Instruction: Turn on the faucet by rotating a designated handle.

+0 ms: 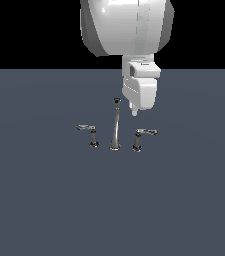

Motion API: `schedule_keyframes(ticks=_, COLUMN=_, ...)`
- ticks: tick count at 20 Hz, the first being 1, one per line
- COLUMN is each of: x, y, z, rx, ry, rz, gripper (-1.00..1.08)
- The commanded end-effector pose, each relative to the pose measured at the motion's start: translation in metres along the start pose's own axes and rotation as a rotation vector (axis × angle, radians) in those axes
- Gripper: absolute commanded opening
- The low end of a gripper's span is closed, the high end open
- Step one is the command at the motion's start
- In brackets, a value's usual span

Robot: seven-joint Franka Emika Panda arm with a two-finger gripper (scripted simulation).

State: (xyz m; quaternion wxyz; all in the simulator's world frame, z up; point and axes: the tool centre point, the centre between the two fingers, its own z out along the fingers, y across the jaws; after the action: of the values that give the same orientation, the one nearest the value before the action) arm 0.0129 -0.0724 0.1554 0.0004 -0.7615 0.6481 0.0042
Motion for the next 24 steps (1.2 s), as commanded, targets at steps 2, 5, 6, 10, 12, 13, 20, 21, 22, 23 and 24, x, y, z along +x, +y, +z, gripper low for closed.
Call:
schedule_keyframes(ticks=2, x=0.023, y=-0.008, z=0.023, rx=0.002, ry=0.004, rz=0.106, gripper=-1.0)
schedule_keyframes(ticks=5, x=0.041, y=-0.012, z=0.039, rx=0.003, ry=0.006, rz=0.181, gripper=-1.0)
schedule_keyframes(ticks=6, x=0.046, y=-0.012, z=0.043, rx=0.003, ry=0.007, rz=0.203, gripper=-1.0)
schedule_keyframes(ticks=10, x=0.062, y=-0.015, z=0.058, rx=0.005, ry=0.008, rz=0.275, gripper=-1.0)
schedule_keyframes(ticks=12, x=0.068, y=-0.015, z=0.063, rx=0.005, ry=0.008, rz=0.3, gripper=-1.0)
schedule_keyframes(ticks=13, x=0.07, y=-0.015, z=0.065, rx=0.005, ry=0.008, rz=0.309, gripper=-1.0)
schedule_keyframes(ticks=20, x=0.075, y=-0.015, z=0.069, rx=0.006, ry=0.007, rz=0.33, gripper=-1.0)
schedule_keyframes(ticks=21, x=0.075, y=-0.015, z=0.069, rx=0.006, ry=0.007, rz=0.33, gripper=-1.0)
schedule_keyframes(ticks=22, x=0.075, y=-0.015, z=0.069, rx=0.005, ry=0.007, rz=0.329, gripper=-1.0)
schedule_keyframes(ticks=23, x=0.075, y=-0.012, z=0.069, rx=0.005, ry=0.007, rz=0.329, gripper=-1.0)
schedule_keyframes(ticks=24, x=0.076, y=-0.009, z=0.069, rx=0.005, ry=0.007, rz=0.329, gripper=-1.0)
